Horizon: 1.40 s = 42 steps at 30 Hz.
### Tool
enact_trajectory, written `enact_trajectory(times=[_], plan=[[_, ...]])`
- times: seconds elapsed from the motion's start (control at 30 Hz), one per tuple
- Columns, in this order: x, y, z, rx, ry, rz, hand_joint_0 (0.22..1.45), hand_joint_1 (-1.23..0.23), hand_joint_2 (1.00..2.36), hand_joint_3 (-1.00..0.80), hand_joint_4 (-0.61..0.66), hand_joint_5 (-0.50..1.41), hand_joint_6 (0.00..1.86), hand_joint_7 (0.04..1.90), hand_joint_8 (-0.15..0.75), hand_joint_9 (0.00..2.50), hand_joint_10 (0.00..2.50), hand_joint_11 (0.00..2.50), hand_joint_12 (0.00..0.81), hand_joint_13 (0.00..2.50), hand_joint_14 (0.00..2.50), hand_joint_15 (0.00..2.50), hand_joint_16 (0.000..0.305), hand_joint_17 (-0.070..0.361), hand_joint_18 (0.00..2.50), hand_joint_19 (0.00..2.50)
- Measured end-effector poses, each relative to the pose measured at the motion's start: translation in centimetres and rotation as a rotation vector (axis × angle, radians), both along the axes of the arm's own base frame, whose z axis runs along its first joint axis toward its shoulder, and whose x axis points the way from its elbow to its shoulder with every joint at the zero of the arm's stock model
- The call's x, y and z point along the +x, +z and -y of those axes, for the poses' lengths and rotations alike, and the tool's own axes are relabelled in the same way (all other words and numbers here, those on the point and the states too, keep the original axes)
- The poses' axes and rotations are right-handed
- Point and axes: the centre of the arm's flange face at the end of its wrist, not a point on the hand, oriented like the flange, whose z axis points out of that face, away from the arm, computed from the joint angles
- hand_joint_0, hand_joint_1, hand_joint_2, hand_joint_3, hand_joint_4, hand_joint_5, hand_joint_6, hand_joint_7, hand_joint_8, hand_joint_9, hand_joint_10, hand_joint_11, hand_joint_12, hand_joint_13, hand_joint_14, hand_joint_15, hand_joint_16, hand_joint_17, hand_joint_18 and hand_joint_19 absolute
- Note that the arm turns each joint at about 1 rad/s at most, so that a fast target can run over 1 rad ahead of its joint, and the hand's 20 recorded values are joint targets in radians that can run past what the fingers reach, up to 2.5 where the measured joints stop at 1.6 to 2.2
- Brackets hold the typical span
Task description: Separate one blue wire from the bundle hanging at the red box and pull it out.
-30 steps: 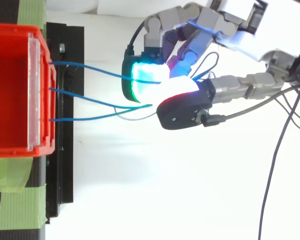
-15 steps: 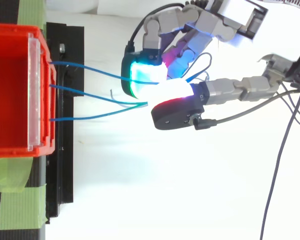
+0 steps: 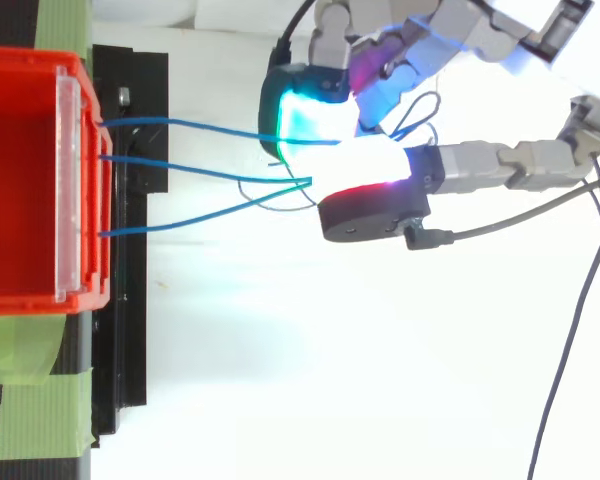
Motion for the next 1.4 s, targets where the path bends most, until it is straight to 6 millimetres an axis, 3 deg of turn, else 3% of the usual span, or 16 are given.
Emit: enact_trajectory(times=[0.77,1.4], plan=[[-0.2,0.0,0.0,-0.030,-0.009,-0.019,0.60,-0.77,1.03,-0.01,-0.19,-0.09,0.72,1.32,0.286,1.17,0.02,1.49,0.411,0.67,0.03,0.82,0.049,0.111,0.51,0.71],[-1.1,-1.2,0.2,-0.043,-0.008,-0.128,0.60,-0.78,1.03,0.01,-0.20,-0.09,0.74,1.28,0.281,1.24,0.02,1.58,0.410,0.74,0.03,0.88,0.049,0.110,0.56,0.70]])
